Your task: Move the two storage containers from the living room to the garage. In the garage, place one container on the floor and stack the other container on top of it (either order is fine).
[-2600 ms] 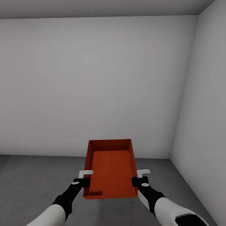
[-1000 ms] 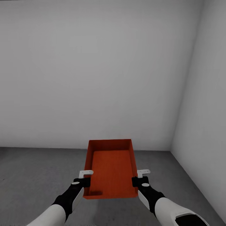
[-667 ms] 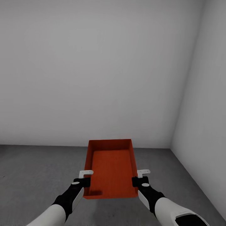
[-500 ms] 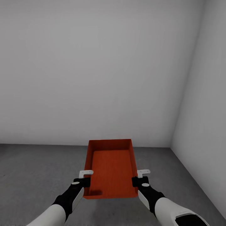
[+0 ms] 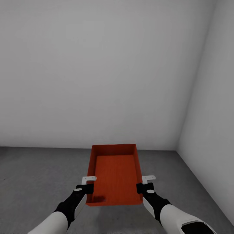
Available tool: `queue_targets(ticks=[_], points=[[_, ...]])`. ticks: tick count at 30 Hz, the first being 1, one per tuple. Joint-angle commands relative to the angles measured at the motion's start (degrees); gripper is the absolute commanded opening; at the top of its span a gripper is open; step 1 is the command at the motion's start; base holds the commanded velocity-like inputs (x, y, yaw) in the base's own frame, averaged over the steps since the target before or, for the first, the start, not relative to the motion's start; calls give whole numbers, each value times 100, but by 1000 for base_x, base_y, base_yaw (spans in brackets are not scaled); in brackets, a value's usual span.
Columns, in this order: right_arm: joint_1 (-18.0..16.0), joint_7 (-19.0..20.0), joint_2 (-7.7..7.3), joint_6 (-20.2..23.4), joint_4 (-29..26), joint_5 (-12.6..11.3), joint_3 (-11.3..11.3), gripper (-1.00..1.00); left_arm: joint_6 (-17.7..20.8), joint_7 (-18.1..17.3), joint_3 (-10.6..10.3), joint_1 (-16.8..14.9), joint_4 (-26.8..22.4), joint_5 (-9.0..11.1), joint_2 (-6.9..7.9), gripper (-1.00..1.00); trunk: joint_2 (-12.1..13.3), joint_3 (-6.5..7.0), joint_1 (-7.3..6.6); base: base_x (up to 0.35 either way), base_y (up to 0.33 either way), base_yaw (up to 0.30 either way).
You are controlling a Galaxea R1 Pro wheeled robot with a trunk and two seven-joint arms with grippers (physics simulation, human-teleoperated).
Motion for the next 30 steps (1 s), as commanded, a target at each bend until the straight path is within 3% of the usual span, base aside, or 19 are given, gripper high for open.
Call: queue_targets(ticks=[1, 19, 30], points=[[-10, -122, -30, -53, -21, 90, -359, -100, 43, 90, 356, 0, -1, 73, 12, -100, -3, -15, -1, 0, 0, 0], [-10, -122, -29, -74, -20, 90, -359, -100, 48, 90, 352, 0, -2, 168, 28, -100, -3, -181, -1, 260, 0, 0], [-10, -122, -32, -78, -22, 90, -359, -100, 43, 90, 352, 0, 2, 168, 30, -100, -3, -282, -1, 35, 0, 0]])
